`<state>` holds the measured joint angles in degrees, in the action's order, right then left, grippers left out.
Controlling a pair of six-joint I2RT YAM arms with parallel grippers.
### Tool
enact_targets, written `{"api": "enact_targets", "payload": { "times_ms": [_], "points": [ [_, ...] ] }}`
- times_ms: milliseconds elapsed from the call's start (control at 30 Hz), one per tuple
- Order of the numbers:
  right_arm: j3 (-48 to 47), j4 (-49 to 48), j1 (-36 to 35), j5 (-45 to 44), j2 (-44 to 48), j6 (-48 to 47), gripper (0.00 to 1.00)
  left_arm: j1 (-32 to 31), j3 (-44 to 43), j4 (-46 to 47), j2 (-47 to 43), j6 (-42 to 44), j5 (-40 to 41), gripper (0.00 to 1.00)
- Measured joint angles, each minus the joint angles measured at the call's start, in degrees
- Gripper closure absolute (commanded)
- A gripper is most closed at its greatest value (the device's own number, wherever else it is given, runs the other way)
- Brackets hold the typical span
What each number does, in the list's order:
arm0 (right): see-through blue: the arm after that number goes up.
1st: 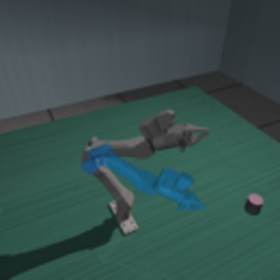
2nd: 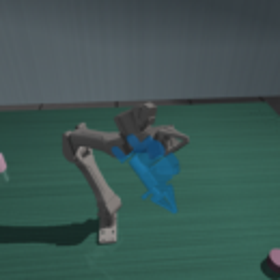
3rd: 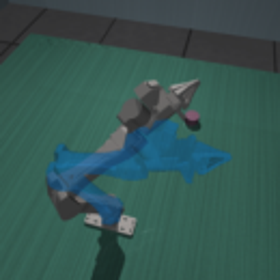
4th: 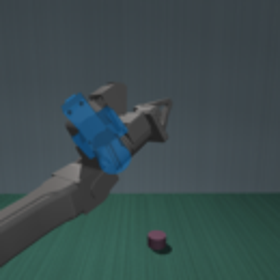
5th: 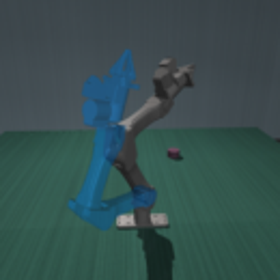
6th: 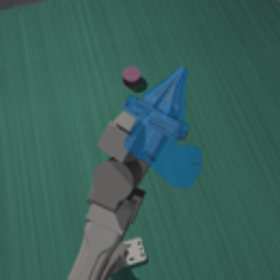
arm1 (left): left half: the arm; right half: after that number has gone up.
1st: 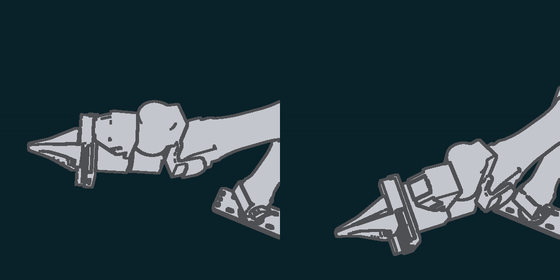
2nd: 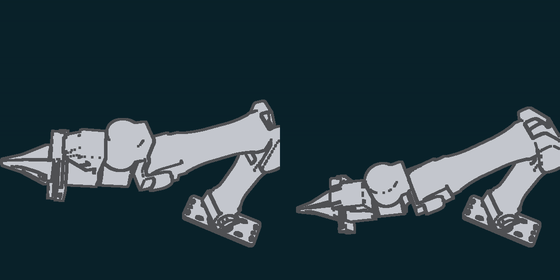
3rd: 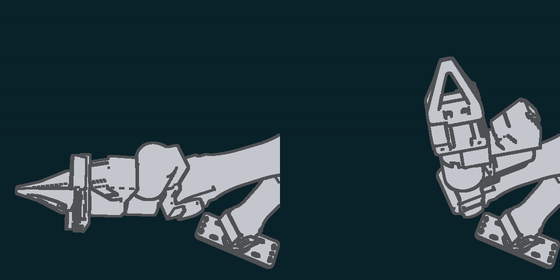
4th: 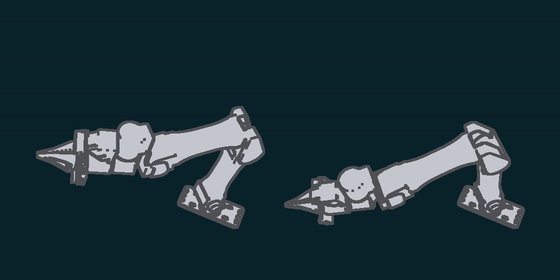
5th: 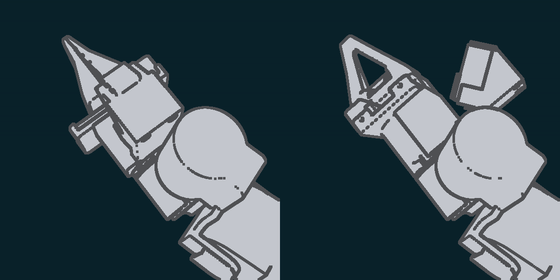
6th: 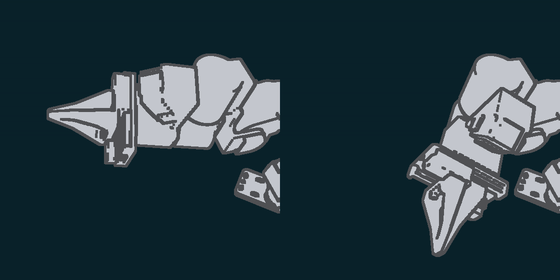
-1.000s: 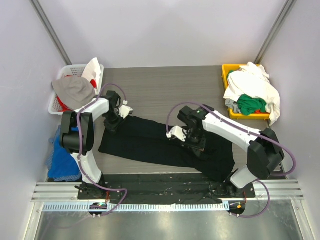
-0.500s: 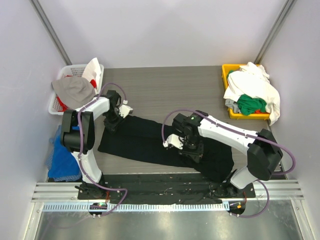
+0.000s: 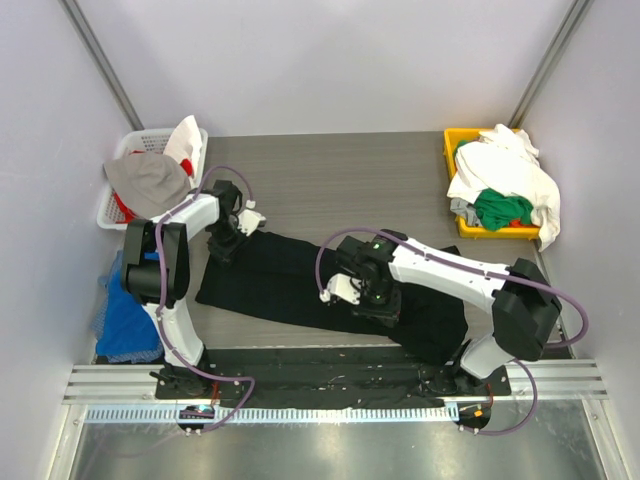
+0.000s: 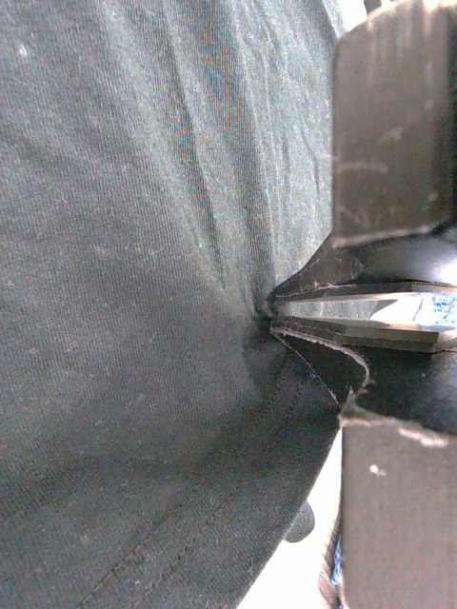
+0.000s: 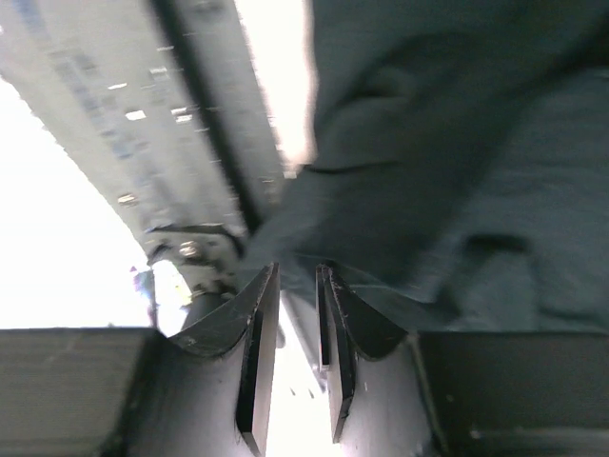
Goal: Fold and stack the t-shirts
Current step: Fold the other side of the tshirt into a rectangle
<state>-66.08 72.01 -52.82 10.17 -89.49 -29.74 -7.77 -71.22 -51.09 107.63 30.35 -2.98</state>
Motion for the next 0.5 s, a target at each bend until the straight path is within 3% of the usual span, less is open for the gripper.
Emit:
{"api": "enact_targets", "payload": {
  "times_ms": [200, 500],
  "points": [
    [1.4, -4.5, 1.3, -8.6, 4.0, 1.7, 0.62, 0.0, 0.0, 0.0, 0.1, 0.0, 0.0, 0.85],
    [2.7, -8.3, 3.2, -14.6, 6.5, 3.0, 0.56, 0.0, 0.0, 0.1, 0.1, 0.0, 0.1, 0.85]
  ]
}}
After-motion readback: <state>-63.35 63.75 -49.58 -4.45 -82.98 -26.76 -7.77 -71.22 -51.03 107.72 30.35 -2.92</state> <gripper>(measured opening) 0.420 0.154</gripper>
